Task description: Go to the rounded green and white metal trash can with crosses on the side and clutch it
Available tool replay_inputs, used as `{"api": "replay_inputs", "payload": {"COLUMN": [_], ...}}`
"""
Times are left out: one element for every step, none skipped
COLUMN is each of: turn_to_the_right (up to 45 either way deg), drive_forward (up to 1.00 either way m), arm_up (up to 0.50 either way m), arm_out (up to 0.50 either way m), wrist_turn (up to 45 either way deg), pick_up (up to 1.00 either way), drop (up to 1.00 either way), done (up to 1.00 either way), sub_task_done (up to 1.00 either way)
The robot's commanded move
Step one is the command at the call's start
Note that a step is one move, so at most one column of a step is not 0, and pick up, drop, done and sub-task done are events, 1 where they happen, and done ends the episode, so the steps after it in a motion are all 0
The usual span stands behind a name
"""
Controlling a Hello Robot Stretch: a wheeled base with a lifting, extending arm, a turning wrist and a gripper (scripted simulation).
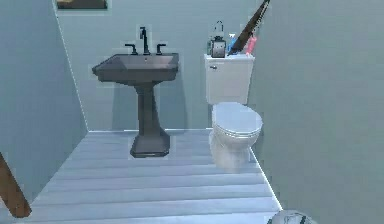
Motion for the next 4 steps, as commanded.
{"api": "replay_inputs", "payload": {"turn_to_the_right": [-45.0,0.0,0.0,0.0], "drive_forward": [0.0,0.0,0.0,0.0], "arm_up": [0.0,0.2,0.0,0.0], "arm_out": [0.0,0.0,0.5,0.0], "wrist_turn": [0.0,0.0,0.0,45.0], "pick_up": [0.0,0.0,0.0,0.0], "drop": [0.0,0.0,0.0,0.0], "done": [0.0,0.0,0.0,0.0], "sub_task_done": [0.0,0.0,0.0,0.0]}}
